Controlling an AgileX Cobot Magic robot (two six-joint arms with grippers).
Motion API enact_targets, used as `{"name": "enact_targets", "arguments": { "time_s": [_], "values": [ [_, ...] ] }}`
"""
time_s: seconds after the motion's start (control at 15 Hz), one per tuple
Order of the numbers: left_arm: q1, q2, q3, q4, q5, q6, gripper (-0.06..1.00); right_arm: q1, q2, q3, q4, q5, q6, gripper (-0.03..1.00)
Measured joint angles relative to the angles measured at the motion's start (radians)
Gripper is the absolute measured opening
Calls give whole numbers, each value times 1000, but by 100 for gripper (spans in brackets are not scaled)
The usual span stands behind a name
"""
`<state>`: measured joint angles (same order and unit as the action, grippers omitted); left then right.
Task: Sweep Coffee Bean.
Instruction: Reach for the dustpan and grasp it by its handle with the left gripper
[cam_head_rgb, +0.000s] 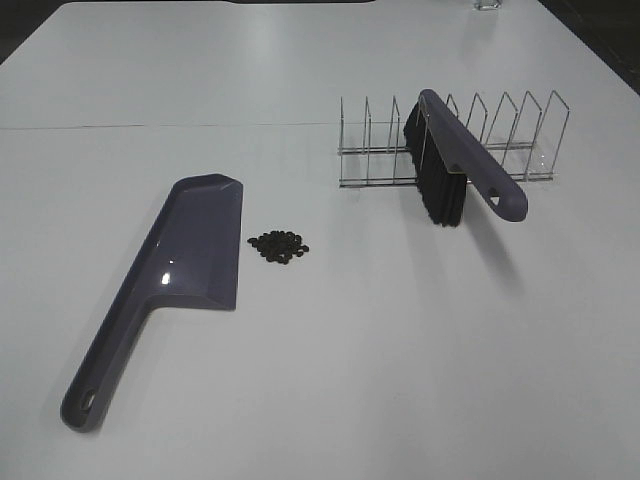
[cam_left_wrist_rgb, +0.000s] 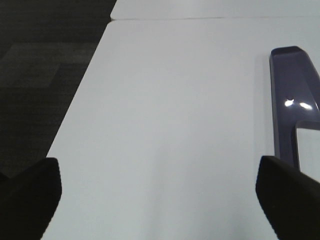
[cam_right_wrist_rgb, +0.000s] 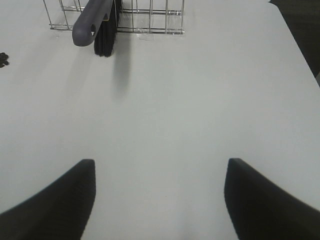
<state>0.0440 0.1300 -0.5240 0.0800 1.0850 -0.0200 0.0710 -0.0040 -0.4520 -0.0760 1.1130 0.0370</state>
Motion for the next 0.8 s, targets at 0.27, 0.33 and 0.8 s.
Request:
{"name": "enact_targets", "arguments": {
  "time_s": [0.27, 0.33, 0.8],
  "values": [
    [0, 258, -104, 0, 95, 0, 96, 0, 0, 0, 0, 0, 0, 63],
    [0, 441, -177, -5, 131, 0, 95, 0, 0, 0, 0, 0, 0, 63],
    [-156, 916, -231, -72, -48, -115, 94, 0, 0, 0, 0, 0, 0, 63]
  ]
}}
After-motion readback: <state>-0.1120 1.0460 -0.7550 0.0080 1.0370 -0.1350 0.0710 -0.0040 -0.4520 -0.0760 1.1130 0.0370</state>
